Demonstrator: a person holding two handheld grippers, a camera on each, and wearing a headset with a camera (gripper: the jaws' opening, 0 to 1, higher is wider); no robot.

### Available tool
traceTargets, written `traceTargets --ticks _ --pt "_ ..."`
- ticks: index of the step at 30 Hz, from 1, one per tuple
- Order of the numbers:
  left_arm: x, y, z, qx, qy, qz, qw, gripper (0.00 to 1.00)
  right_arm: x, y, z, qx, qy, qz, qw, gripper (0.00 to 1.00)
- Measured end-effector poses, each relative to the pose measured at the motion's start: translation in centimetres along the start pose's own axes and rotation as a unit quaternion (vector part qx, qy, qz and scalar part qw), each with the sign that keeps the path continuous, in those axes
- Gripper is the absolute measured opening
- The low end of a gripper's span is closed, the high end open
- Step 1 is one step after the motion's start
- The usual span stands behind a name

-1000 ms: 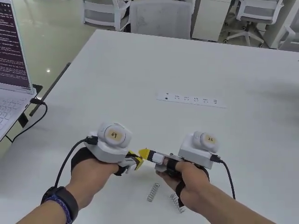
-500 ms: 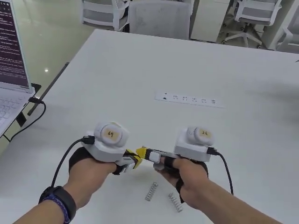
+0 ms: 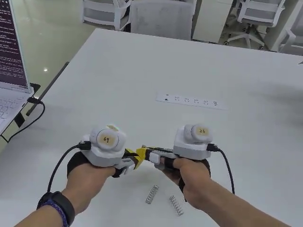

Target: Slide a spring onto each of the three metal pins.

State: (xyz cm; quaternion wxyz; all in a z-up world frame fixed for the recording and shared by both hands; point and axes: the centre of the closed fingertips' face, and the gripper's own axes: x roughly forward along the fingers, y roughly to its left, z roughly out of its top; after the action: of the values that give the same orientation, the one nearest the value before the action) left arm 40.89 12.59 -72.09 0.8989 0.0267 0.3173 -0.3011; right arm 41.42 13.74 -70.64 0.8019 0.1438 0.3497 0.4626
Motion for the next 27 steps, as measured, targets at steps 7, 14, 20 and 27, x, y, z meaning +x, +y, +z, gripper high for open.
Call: traceTargets --ticks 7,14,20,27 --pt "0.1 0.0 0.6 0.007 -0.008 -0.001 0.9999 0.00 -0.2 0.0 0.6 -0.018 -0.001 0.001 0.9998 0.06" --pt "0.3 -0.1 0.8 0.011 -0.011 -0.003 0.9999 0.00 -0.3 -0.3 0.9 -0.035 0.002 -0.002 0.9994 0.06" --pt "0.5 -0.2 0.6 0.012 -0.011 -0.005 0.9999 0.00 -0.5 -0.3 1.0 -0.049 0.008 -0.006 0.9988 0.06" --pt "1.2 0.2 0.3 0.008 -0.015 -0.001 0.9999 0.00 0.1 -0.6 0.6 -0.070 0.028 -0.019 0.9970 0.05"
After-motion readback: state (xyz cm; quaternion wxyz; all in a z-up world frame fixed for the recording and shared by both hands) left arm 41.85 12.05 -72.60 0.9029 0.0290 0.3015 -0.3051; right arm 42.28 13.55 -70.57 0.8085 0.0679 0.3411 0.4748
